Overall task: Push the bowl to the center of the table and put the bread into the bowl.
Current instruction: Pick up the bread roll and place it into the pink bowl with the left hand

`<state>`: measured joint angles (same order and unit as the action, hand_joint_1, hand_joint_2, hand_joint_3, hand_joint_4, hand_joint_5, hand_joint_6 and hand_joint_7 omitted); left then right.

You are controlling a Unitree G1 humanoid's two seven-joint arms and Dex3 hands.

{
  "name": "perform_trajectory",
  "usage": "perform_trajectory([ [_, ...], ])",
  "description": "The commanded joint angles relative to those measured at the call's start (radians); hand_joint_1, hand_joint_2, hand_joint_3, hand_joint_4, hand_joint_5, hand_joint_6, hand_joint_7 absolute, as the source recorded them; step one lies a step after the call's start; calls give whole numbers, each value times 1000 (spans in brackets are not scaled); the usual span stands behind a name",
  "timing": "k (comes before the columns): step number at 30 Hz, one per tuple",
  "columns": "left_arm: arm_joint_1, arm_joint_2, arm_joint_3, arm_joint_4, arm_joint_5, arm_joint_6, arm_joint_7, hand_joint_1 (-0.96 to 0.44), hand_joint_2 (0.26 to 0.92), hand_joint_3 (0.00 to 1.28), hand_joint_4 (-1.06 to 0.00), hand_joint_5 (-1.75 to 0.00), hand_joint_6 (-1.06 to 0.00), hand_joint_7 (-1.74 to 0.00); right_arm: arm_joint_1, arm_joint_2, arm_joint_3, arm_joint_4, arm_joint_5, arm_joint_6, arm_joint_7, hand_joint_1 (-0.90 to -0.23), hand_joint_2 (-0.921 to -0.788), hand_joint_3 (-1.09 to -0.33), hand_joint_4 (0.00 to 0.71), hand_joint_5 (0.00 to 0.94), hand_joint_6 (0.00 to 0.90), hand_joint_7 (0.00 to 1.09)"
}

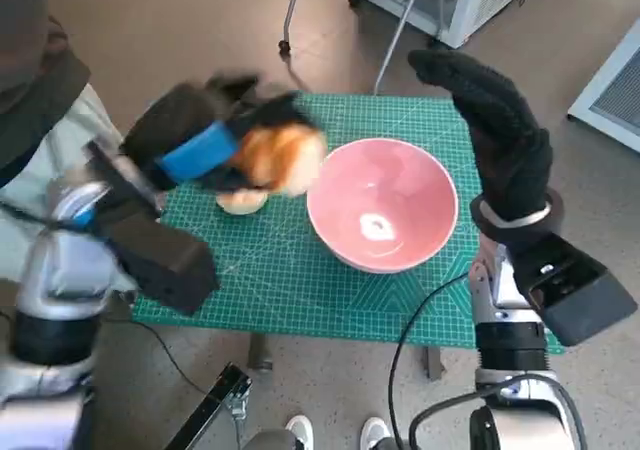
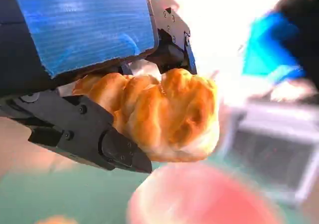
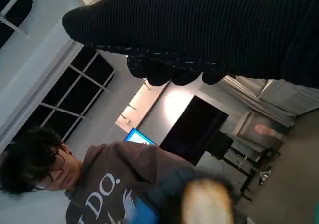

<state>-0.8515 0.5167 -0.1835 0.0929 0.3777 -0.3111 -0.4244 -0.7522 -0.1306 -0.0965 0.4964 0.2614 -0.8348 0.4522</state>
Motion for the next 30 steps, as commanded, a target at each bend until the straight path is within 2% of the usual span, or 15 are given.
perform_trajectory([
  [1,-69,-82,-68,134,56,-69,73,0,920,100,-642,-1214,-597,-1204,14,4,7,-6,7,18,9,-629,-921,-767,321,0,-1,857],
  [8,-151,-160,-157,400,142,-174,169,-1,917,124,-612,-1316,-596,-1142,25,12,11,-9,20,22,14,-637,-921,-766,317,0,-1,856],
  [13,-189,-203,-190,598,161,-243,222,-2,920,145,-574,-1272,-567,-1254,34,13,9,-11,34,23,22,-643,-921,-750,317,1,-1,853],
  [16,-198,-228,-196,704,149,-267,227,-2,920,166,-538,-1308,-557,-1265,40,11,5,-14,43,22,27,-644,-921,-744,318,1,-1,851],
  [18,-199,-243,-195,759,130,-258,195,-2,921,220,-459,-1354,-515,-1336,42,10,2,-16,47,21,28,-647,-921,-740,318,1,-1,850],
  [19,-200,-249,-194,779,120,-251,176,-123,921,293,-344,-1147,-431,-1445,43,10,1,-17,48,21,29,-649,-921,-738,318,1,-1,849],
  [20,-195,-251,-194,789,109,-230,136,-200,921,341,-299,-960,-376,-1515,43,9,0,-19,48,22,28,-650,-921,-737,317,1,-1,849],
  [21,-193,-252,-194,796,101,-216,108,-181,897,339,-242,-823,-301,-1341,44,8,-1,-20,49,23,28,-651,-921,-737,317,0,-1,848],
  [23,-188,-243,-201,776,88,-160,19,-144,875,228,-114,-384,-124,-800,44,6,-4,-20,51,23,29,-653,-921,-733,314,0,-1,848],
  [25,-187,-231,-206,736,90,-104,-48,-146,858,163,-58,-200,-63,-568,44,5,-5,-23,51,25,27,-655,-921,-731,311,0,-1,848],
  [26,-186,-225,-203,709,88,-77,-76,-150,850,137,-37,-128,-40,-480,45,4,-6,-25,50,27,26,-656,-921,-729,310,0,-1,848],
  [30,-164,-204,-179,612,72,-1,-143,-207,848,83,-9,-27,-8,-397,44,5,-7,-30,49,32,24,-653,-921,-723,307,0,-1,847],
])
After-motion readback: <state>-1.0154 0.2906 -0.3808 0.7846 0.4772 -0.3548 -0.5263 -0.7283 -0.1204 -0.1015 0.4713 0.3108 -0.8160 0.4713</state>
